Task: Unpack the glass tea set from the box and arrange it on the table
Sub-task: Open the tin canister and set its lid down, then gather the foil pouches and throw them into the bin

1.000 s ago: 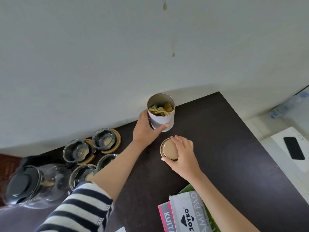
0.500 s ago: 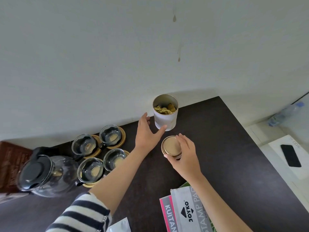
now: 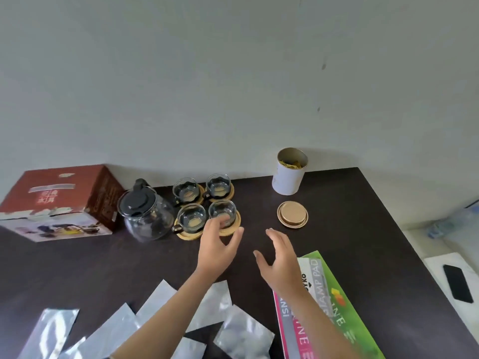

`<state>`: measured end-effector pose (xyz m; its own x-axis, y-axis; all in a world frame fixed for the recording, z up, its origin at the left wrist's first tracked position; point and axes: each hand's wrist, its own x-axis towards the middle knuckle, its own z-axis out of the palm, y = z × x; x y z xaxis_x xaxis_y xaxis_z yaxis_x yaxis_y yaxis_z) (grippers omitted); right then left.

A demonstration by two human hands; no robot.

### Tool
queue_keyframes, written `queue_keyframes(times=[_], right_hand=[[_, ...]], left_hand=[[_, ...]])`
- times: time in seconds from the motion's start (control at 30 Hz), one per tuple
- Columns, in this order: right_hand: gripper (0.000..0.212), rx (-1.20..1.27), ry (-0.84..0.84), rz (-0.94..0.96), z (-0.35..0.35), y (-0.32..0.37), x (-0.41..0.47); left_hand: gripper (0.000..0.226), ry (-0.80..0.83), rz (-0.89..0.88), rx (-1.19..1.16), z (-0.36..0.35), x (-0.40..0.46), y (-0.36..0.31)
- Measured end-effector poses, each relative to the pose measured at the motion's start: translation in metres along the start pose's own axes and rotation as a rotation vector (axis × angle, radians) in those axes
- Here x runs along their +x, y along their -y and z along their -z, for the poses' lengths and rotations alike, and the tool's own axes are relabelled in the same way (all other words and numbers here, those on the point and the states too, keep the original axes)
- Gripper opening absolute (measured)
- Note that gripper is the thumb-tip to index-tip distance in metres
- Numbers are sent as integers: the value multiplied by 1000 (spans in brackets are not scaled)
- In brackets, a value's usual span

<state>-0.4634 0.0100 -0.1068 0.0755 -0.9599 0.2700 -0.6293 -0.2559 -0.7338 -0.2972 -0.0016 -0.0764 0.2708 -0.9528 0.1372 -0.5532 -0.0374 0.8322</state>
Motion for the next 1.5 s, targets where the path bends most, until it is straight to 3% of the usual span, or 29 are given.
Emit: queue_keyframes(times=[0.27,0.47,0.63,0.8,1.0,1.2,1.37,1.43,1.5], right_hand=[[63,-165,224,-60,-38,31,-98],[99,-445,433,-150,-54,36,-148],[103,-533,408,-135,-63,41,-180],[97,-593,351,-211,-64,47,-203],[90,-628,362,-265,-87,62,-212],[86,-472,372,-280,-121,95,-211],[76,28,151,-306,-122,117,-203],[78,19,103,-287,-112,112,-198],[92,-79,180,-220,-99,103,-198]], left_hand=[[35,-104,123,76,108,-125,83],[73,-53,142,350,190,-212,154],[109,-69,350,539,248,-262,194],[122,-33,508,651,283,-272,230],[99,126,374,699,262,-261,232],[96,236,261,587,206,-243,198],[86,146,78,272,193,-235,178],[86,89,66,302,201,-231,185],[88,58,122,348,215,-226,195]])
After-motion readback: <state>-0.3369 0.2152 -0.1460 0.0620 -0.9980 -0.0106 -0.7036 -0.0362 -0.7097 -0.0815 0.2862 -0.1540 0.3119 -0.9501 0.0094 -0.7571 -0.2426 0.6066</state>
